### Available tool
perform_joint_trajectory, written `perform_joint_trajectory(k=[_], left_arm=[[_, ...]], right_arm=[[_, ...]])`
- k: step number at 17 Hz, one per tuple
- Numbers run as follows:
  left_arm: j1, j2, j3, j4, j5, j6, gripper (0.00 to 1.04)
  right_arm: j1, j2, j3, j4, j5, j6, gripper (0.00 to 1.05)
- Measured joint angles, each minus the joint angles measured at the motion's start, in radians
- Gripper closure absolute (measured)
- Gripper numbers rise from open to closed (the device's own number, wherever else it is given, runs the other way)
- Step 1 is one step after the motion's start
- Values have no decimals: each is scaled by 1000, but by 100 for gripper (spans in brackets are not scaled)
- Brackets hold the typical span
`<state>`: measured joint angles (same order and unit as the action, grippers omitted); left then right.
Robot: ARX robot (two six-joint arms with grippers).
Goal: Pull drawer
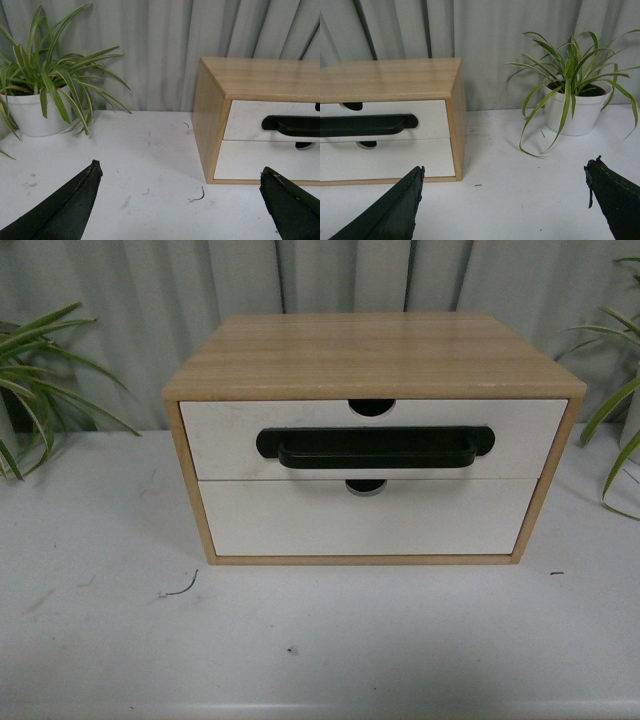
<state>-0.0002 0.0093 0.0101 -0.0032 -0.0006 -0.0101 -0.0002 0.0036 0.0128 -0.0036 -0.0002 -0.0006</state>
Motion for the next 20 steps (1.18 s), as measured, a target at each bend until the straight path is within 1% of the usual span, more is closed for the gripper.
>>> perform_joint_trajectory(k=[4, 5, 6, 7, 8, 9, 12, 13, 14, 15, 17, 18, 20], left_arm=[[0, 0, 0, 0, 0, 0, 7], [-10, 6, 6, -32, -25, -6, 7], [-76, 68, 52, -150, -162, -49, 7], [-178, 190, 117, -200, -340, -114, 7], [-208, 238, 144, -138, -416, -132, 7], [-192, 309, 182, -25, -418, -140, 7], [-179, 545, 223, 201, -365, -139, 7], [-181, 696, 262, 328, -338, -130, 7], [-179, 785, 300, 397, -304, -127, 7], [-177, 945, 389, 498, -270, -117, 7], [-180, 1108, 492, 556, -210, -92, 7], [-192, 1216, 571, 535, -136, -48, 7], [-221, 1323, 665, 469, -10, 43, 7]], right_arm=[[0, 0, 0, 0, 0, 0, 6], [0, 0, 0, 0, 0, 0, 6], [2, 3, 2, -12, 11, 6, 6], [13, 105, 21, -23, 77, 54, 6], [-3, 240, 35, 82, 74, 76, 6], [-6, 393, 61, 234, 58, 82, 6], [10, 725, 169, 522, 25, 70, 6], [23, 902, 257, 626, 11, 50, 6], [35, 998, 321, 657, 11, 34, 6], [62, 1133, 434, 690, 11, 2, 6], [114, 1280, 578, 704, 3, -80, 6], [148, 1348, 650, 705, -35, -159, 6], [187, 1406, 716, 679, -114, -306, 6]])
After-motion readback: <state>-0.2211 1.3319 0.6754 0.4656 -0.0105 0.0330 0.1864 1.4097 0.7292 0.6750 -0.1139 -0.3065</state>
